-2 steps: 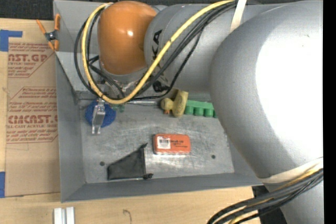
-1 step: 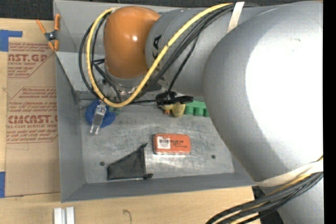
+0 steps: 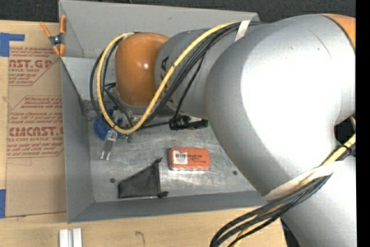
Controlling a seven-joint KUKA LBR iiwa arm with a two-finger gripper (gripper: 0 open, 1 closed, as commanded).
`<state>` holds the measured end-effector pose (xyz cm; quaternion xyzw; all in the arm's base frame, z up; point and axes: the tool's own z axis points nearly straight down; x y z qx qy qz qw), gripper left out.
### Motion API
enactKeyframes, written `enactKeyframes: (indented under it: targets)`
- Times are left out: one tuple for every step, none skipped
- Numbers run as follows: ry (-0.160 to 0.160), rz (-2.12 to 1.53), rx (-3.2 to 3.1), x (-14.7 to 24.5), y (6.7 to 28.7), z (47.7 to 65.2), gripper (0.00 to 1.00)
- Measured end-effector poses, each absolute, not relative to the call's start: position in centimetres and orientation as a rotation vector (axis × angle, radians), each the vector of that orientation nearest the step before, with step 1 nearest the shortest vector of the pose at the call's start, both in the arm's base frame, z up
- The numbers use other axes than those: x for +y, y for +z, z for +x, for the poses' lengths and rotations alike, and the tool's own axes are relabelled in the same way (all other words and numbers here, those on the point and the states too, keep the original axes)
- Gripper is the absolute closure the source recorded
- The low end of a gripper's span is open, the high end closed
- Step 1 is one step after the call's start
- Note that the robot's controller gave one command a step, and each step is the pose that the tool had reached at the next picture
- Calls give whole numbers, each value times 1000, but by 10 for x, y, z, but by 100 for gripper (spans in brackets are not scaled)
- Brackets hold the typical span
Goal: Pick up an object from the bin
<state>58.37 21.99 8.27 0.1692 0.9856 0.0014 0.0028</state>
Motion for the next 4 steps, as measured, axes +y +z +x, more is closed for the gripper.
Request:
enactKeyframes:
  targets:
    - [40,638,3020,218,70,595,100]
    - [17,719,3042,219,75,580,100]
    - [10,709,3052,219,78,580,100]
    - [-2,700,3066,217,93,579,100]
